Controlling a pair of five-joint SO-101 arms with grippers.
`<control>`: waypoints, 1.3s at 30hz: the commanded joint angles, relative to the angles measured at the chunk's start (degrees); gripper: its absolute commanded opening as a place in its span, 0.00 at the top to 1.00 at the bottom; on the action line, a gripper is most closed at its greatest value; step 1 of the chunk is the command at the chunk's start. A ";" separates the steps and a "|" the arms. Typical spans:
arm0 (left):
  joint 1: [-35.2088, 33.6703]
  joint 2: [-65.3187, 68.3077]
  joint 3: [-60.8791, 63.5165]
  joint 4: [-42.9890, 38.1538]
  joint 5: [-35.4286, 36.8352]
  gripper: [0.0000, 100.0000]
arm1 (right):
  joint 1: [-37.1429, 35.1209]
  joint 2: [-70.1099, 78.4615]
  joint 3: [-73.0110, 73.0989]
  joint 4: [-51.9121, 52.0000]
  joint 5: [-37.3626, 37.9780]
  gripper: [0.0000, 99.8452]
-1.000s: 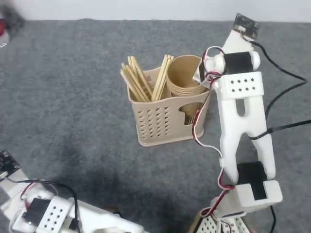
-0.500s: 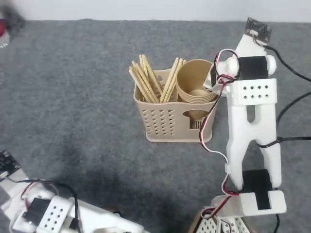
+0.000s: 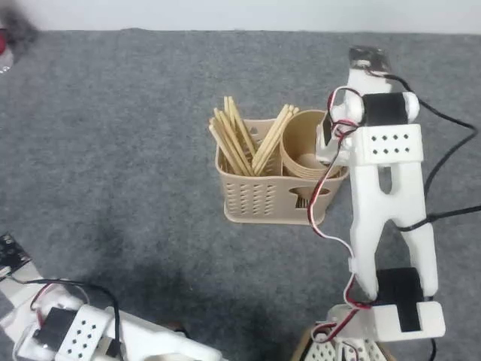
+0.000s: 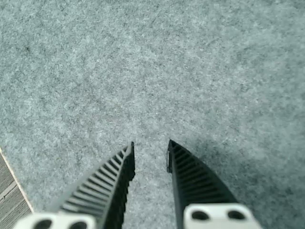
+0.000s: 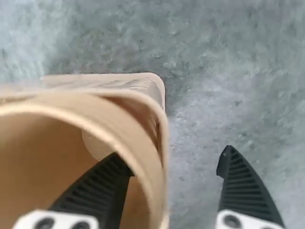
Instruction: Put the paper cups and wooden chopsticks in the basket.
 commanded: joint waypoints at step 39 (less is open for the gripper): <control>54.51 -0.62 -14.73 17.76 20.48 0.85 | 20.44 -86.20 79.38 -29.93 22.59 0.77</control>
